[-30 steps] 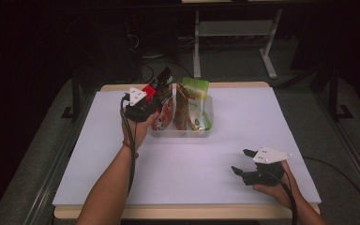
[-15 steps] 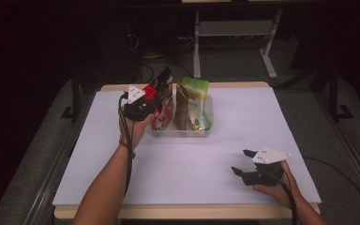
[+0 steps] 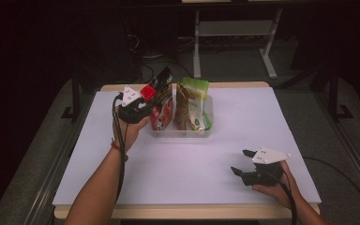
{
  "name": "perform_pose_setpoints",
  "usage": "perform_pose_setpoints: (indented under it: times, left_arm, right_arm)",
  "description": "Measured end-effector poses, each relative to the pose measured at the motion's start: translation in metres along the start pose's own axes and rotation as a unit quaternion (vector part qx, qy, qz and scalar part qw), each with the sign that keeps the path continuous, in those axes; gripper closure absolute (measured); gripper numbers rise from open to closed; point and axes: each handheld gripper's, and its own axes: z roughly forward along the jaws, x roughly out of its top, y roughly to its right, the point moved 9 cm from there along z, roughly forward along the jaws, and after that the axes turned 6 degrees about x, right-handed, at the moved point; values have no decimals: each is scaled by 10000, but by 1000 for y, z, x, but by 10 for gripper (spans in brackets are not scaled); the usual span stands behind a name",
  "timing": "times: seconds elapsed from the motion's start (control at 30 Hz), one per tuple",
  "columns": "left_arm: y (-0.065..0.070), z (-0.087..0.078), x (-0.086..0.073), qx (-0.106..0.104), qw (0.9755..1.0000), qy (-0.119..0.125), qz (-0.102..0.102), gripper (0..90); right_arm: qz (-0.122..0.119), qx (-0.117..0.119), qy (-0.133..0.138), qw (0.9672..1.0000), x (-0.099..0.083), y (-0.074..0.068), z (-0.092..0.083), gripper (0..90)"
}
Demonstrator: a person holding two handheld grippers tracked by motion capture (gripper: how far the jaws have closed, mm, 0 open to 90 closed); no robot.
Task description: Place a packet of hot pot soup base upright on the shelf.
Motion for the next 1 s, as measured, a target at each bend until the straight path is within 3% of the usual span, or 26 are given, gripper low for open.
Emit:
perform_pose_setpoints:
  times: [0.07, 0.17, 0.3, 0.4, 1.0]
  left_arm:
    - [1, -2, 0, 43, 9997, -15, 227, 603]
    - [0, -6, 0, 21, 9994, 1, 339, 580]
    - [-3, -12, 2, 11, 9993, 66, 371, 574]
    - [-1, -16, 2, -151, 9988, 74, 459, 605]
    - [-6, -39, -4, -223, 9967, 55, 774, 553]
  right_arm:
    - [0, -4, -10, 10000, 0, 0, 0, 258]
    - [-1, -10, -14, 10000, 0, 0, 0, 267]
    - [-12, 0, -24, 10000, 0, -1, 1, 268]
    - [3, 11, -23, 10000, 0, -1, 1, 269]
    - [-102, -113, 32, 9999, 5, 2, -3, 278]
